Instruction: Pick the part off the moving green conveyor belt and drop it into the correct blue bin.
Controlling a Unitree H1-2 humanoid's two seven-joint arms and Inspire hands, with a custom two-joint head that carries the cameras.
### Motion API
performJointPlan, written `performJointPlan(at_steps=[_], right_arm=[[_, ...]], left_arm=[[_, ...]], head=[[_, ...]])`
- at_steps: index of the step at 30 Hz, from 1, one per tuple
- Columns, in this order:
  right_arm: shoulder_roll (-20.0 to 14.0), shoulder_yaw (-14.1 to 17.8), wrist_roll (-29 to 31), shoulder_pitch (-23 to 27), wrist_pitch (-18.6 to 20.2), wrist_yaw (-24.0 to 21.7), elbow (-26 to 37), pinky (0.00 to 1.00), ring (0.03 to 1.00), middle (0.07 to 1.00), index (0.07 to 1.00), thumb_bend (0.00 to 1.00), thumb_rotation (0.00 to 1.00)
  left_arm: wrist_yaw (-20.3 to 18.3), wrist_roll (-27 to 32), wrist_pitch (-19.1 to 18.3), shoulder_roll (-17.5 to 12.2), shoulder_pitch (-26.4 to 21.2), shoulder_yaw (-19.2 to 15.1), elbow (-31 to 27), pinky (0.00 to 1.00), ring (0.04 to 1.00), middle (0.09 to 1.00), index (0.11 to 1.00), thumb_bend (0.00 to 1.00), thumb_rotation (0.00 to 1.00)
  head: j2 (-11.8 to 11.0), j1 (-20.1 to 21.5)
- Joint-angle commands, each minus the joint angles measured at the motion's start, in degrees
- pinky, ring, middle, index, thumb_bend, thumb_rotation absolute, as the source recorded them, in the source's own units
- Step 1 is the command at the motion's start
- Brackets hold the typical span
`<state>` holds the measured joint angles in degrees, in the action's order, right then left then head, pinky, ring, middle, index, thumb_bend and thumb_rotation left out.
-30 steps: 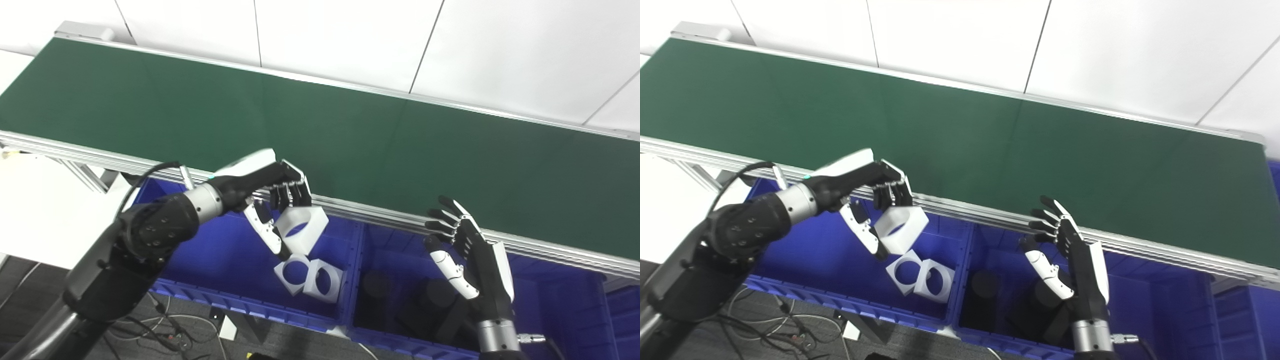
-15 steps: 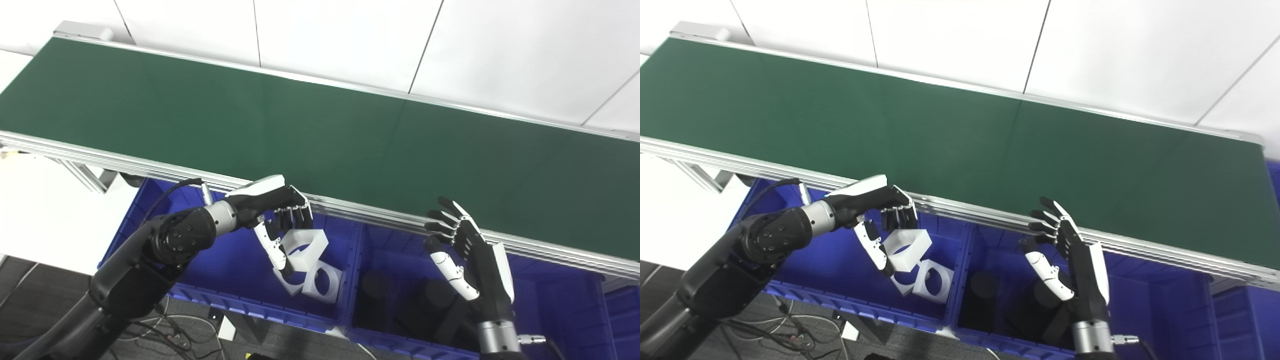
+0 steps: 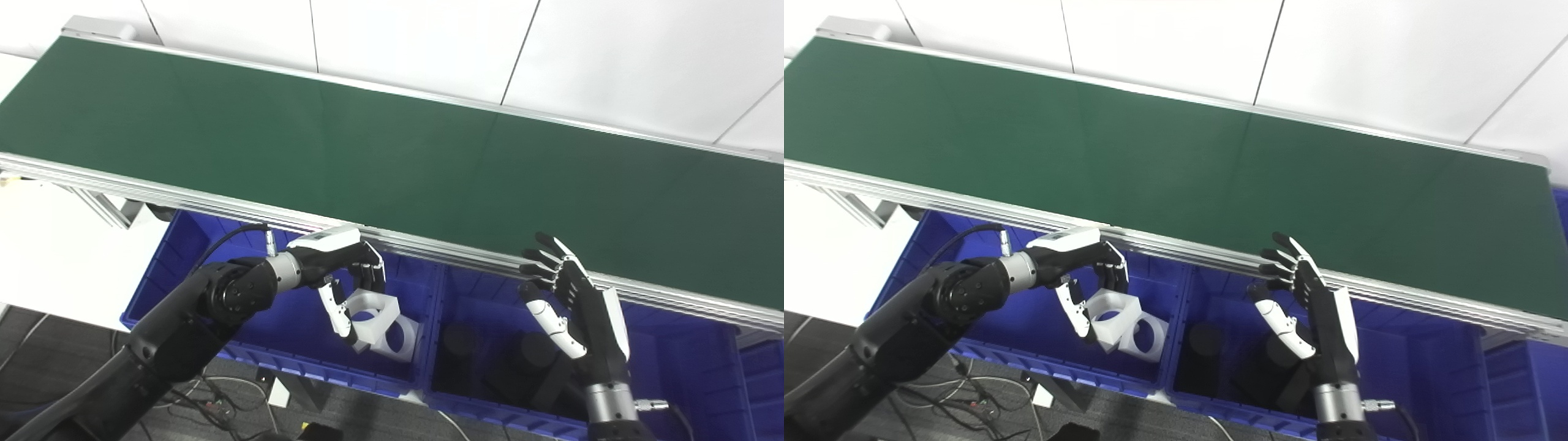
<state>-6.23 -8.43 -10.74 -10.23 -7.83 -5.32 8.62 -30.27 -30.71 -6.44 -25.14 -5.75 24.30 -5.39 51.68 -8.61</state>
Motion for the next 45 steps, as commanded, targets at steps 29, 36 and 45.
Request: performJointPlan(at_steps=[29,36,45], right_arm=[[0.6,0.2,0.3,0.5,0.4,0.2,2.5,0.64,0.721,0.783,0.872,0.56,0.63],[0.5,0.2,0.5,0.5,0.3,0.1,2.3,0.64,0.72,0.784,0.871,0.57,0.63],[0.5,0.1,0.1,0.5,0.3,0.1,2.4,0.64,0.72,0.785,0.873,0.57,0.63]], left_arm=[[1.4,-6.9,0.0,2.0,-3.3,2.7,3.4,0.72,0.573,0.519,0.467,0.52,0.0],[1.1,-8.3,-0.4,1.7,-3.0,2.7,1.8,0.73,0.614,0.525,0.472,0.52,0.0],[1.6,-8.3,-0.3,1.6,-2.5,2.1,1.0,0.76,0.676,0.511,0.49,0.52,0.0]], head=[[-0.1,0.4],[-0.2,0.3],[-0.4,0.4]])
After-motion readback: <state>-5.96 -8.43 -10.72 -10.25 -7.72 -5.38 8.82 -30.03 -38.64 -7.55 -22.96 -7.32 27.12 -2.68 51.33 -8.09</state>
